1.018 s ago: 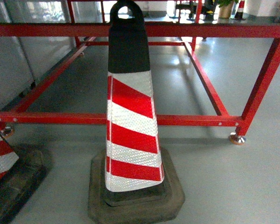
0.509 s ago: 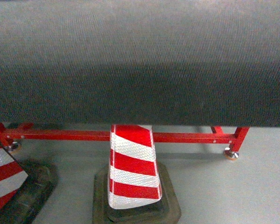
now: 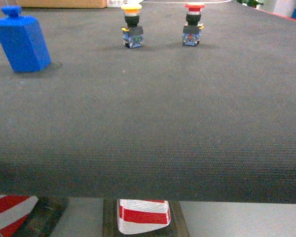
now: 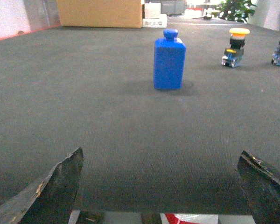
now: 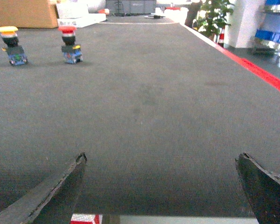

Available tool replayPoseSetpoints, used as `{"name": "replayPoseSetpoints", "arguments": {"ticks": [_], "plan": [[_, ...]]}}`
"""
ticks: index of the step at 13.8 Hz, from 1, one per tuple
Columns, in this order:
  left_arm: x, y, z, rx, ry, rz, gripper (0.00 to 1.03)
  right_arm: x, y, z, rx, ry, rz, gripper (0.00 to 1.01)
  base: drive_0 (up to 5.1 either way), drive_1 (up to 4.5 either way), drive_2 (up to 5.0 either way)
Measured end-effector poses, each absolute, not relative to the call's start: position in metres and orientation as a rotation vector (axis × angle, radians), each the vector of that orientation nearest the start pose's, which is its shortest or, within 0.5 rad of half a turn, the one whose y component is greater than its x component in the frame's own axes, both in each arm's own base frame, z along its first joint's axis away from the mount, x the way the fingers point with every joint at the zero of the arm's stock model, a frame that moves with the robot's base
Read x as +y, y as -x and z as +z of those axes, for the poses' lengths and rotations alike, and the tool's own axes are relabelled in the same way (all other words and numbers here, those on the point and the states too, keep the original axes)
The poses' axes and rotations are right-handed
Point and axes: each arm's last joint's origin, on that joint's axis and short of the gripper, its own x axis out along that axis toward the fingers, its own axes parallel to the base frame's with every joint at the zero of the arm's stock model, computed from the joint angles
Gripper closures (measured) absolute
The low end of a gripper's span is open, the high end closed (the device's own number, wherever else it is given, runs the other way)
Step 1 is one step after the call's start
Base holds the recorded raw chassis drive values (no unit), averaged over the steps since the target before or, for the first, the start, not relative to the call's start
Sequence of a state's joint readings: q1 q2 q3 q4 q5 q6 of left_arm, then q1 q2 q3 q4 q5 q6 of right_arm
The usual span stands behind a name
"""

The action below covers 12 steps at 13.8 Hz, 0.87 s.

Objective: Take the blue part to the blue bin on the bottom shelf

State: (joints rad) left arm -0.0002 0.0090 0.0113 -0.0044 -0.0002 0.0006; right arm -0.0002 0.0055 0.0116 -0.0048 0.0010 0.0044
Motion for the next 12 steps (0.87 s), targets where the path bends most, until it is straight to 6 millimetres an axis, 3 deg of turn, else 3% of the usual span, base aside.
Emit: {"name": "replayPoseSetpoints", "arguments": {"ticks": [12], "plan": [[0.0000,-0.0975,0.1660,0.006,-0.001,0.000,0.05,0.0000,-0.0973,0.1666,-0.001,-0.003,0.000,0.03,0.0,0.00,0.0]]}}
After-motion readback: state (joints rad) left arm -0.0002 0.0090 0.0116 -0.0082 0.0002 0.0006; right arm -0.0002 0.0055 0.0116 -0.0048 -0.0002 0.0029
